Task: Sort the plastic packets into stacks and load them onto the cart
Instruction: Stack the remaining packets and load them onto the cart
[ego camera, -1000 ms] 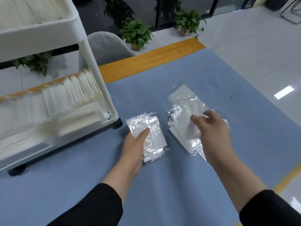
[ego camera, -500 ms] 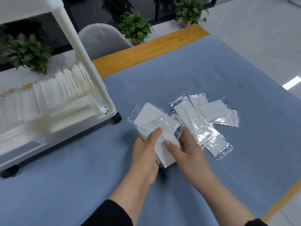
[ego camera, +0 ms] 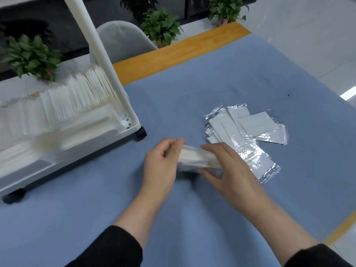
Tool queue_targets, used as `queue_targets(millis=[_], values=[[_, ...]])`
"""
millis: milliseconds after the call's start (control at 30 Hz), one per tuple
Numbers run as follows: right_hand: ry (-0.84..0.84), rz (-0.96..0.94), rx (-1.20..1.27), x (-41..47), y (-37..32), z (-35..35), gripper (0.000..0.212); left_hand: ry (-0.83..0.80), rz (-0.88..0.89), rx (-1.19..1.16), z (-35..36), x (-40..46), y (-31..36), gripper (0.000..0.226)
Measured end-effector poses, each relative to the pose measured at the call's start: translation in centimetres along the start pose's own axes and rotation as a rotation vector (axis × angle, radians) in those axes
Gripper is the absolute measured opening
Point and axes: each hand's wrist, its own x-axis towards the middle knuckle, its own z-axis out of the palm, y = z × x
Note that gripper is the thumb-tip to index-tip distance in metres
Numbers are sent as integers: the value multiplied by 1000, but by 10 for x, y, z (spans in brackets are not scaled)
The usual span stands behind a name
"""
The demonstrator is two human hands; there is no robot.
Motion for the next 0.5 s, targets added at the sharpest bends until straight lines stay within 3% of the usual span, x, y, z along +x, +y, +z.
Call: queue_targets(millis=[133,233,367,500], values=[[151,177,226,-13,4,10,65,-49,-8,-58,10,-3,-5,12],[161,209,292,-15,1,16,62,-83,35,5,16,-9,-8,39],[136,252,376,-11,3,7,48,-226,-4,-113,3,-5,-15,74],[66,294,494,-11,2,2,45,-331,-128,18,-7,1,-10,55]])
